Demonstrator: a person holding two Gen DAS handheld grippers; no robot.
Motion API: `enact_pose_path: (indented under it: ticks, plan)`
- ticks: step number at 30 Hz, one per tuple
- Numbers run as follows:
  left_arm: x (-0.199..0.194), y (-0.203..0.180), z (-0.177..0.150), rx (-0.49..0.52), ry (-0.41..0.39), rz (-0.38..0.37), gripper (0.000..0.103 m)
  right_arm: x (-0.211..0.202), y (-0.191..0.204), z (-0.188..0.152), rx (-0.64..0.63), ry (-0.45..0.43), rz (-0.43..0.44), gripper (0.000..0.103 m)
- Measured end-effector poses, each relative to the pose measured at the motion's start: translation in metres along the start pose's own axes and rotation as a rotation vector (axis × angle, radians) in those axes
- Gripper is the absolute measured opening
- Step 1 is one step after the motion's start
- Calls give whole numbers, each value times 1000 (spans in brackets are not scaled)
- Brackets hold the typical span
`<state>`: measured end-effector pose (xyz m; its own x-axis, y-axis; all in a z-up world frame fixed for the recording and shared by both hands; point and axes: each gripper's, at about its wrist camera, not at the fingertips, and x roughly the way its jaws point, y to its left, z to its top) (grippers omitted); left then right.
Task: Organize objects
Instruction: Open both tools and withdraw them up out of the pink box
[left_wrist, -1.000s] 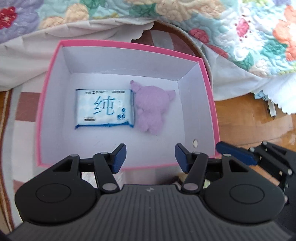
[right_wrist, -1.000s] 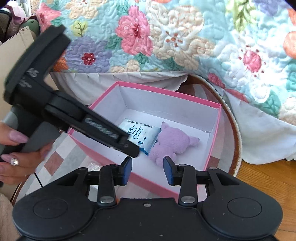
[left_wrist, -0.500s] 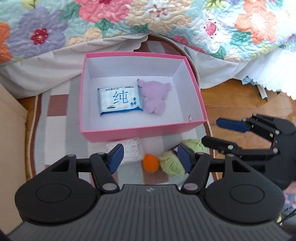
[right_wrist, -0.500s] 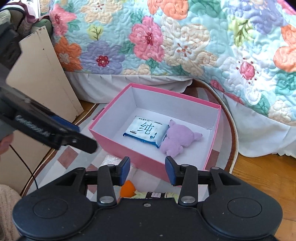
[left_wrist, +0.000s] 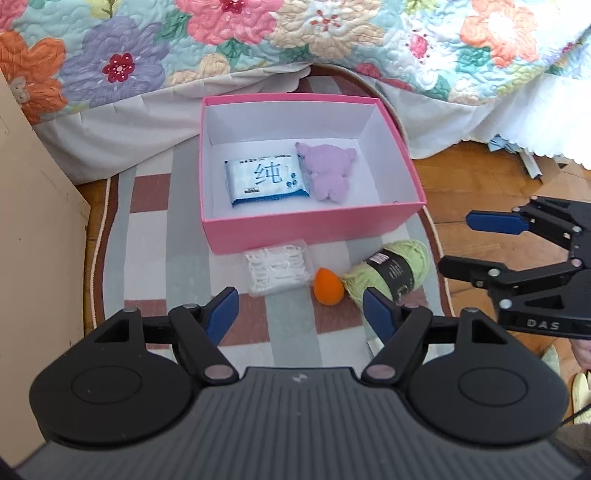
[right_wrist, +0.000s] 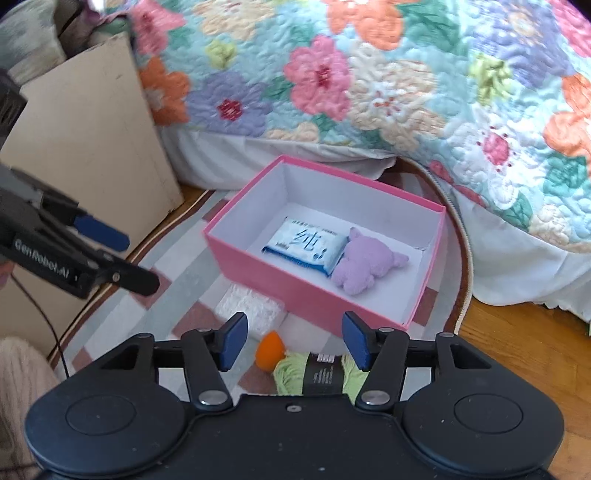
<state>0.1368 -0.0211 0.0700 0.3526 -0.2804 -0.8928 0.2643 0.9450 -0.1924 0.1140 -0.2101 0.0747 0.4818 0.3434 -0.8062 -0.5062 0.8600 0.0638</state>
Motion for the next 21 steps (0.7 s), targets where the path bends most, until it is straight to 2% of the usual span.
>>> enact_pose_path:
  ticks: [6, 11, 15, 21]
  plan:
    - [-8, -5, -16, 23, 16, 8, 74, -7, 11, -9, -14, 15, -8, 72]
    - [-6, -8, -29, 19, 51, -26, 75, -12, 19, -16, -12, 35, 2, 74]
    - [-5, -11, -39, 10, 69, -32, 75, -17, 26, -23, -12, 50, 6, 83]
    - [-1, -18, -54, 27, 93, -36, 78, -12, 31, -38, -2, 114, 20, 85]
